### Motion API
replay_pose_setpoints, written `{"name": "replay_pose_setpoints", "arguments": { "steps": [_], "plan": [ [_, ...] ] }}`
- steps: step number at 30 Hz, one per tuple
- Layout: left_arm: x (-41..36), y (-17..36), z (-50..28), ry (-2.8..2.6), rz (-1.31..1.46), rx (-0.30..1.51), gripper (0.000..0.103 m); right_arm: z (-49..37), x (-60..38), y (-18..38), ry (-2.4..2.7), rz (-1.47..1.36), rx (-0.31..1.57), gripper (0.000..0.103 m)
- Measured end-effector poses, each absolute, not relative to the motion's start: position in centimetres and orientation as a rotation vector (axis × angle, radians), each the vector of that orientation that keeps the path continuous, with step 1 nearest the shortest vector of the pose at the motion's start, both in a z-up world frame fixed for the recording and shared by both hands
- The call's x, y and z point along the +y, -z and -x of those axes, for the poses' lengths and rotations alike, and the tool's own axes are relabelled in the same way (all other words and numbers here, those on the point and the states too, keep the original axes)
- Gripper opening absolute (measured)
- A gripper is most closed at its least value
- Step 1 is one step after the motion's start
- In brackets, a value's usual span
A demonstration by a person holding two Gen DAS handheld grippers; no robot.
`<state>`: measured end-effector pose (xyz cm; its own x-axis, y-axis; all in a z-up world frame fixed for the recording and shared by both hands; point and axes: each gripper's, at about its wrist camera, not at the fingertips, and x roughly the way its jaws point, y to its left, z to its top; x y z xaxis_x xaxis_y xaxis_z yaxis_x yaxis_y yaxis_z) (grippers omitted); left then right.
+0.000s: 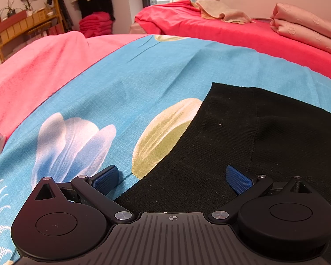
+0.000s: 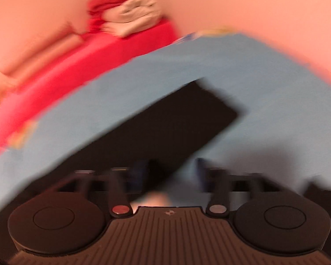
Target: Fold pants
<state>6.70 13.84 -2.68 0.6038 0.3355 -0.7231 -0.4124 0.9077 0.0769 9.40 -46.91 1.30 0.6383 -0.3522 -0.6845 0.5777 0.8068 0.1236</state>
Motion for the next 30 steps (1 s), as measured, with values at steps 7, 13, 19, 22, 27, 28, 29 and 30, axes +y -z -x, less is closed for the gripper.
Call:
{"name": "replay_pose_setpoints", "arguments": {
  "steps": [7, 13, 19, 22, 27, 28, 29, 30],
  "plan": [
    [13.8, 2.7, -6.7, -0.439, 0.098, 0.815, 0.103, -2.1, -40.2, -3.1, 0.138, -0.206, 0.713, 0.086],
    [13.7, 2.6, -6.7, -0.440, 0.098, 0.815, 0.103, 4.4, -33.0, -1.2, -0.186, -0.082, 0.761, 0.091],
    [13.7, 2.6, -6.7, -0.440, 0.098, 0.815, 0.103, 8.2, -36.3, 1.0, -0.162, -0.124, 0.721, 0.090],
    [13.7, 2.7, -6.7, -0.442, 0.098, 0.812, 0.103, 8.3, -39.3, 0.6, 0.093, -0.145, 0.722, 0.091],
    [13.7, 2.7, -6.5, -0.446, 0.105, 0.802, 0.103, 9.6, -41.4, 0.8, 0.043, -0.299, 0.675, 0.095],
    [13.7, 2.7, -6.5, -0.447, 0.104, 0.801, 0.103, 9.5, -41.3, 1.3, 0.038, -0.289, 0.678, 0.095],
    [13.6, 2.7, -6.5, -0.448, 0.104, 0.800, 0.103, 9.5, -41.1, 1.7, 0.039, -0.261, 0.668, 0.095],
    [13.6, 2.7, -6.5, -0.448, 0.104, 0.799, 0.103, 9.7, -41.1, 1.9, 0.036, -0.240, 0.656, 0.095]
  ]
}}
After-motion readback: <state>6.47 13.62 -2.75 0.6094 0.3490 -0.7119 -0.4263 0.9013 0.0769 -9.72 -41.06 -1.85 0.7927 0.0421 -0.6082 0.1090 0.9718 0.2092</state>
